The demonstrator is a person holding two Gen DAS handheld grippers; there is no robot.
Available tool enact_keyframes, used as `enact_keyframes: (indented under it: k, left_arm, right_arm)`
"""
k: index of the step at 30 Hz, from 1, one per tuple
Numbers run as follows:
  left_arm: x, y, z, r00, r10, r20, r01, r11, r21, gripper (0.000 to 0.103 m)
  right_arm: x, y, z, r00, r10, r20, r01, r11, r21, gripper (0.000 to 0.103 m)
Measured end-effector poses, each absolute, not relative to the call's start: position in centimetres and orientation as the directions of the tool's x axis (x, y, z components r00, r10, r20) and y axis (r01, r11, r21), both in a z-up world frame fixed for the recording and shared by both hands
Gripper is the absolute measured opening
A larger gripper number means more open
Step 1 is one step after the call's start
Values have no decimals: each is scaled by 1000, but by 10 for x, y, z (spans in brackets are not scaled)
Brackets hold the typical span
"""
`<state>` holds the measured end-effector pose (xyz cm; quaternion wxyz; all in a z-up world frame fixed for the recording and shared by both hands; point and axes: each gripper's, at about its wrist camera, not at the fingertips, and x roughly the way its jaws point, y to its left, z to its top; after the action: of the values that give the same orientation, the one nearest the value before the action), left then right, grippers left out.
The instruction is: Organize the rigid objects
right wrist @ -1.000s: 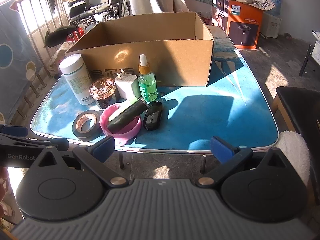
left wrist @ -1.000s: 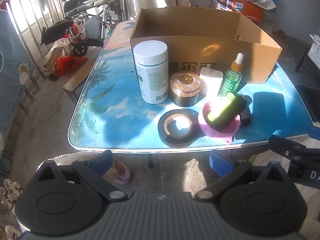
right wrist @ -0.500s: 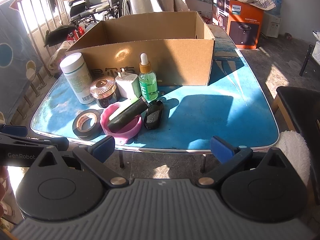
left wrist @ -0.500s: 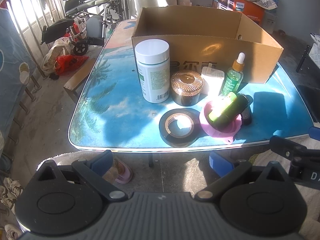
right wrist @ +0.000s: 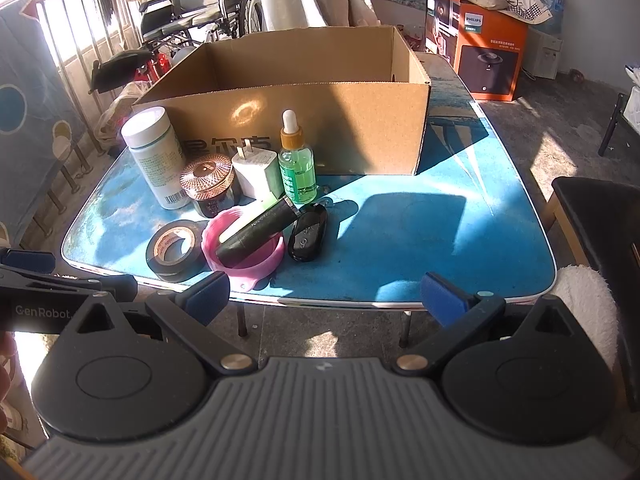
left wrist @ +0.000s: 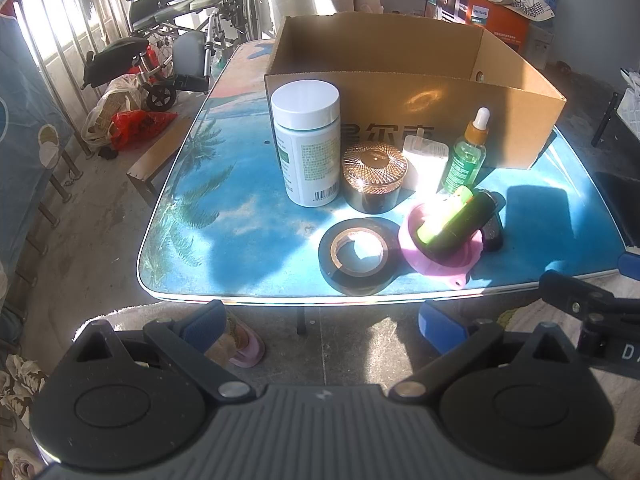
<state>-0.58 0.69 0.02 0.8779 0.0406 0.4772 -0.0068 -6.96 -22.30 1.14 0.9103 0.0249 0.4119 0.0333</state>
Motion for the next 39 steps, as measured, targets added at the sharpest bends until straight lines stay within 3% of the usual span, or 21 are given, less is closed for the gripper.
enact_keyframes:
  k: [30, 39]
  left_arm:
    - [-4, 8, -2, 538, 25, -843, 47, 997, 60, 103]
    - [-2, 5, 5, 583, -29, -812, 87, 996, 26, 103]
  right_arm:
    - [-70, -220, 12, 666, 63, -743, -53, 998, 36, 102]
    - [-69, -234, 29, 740, 65, -669, -65, 998, 24, 102]
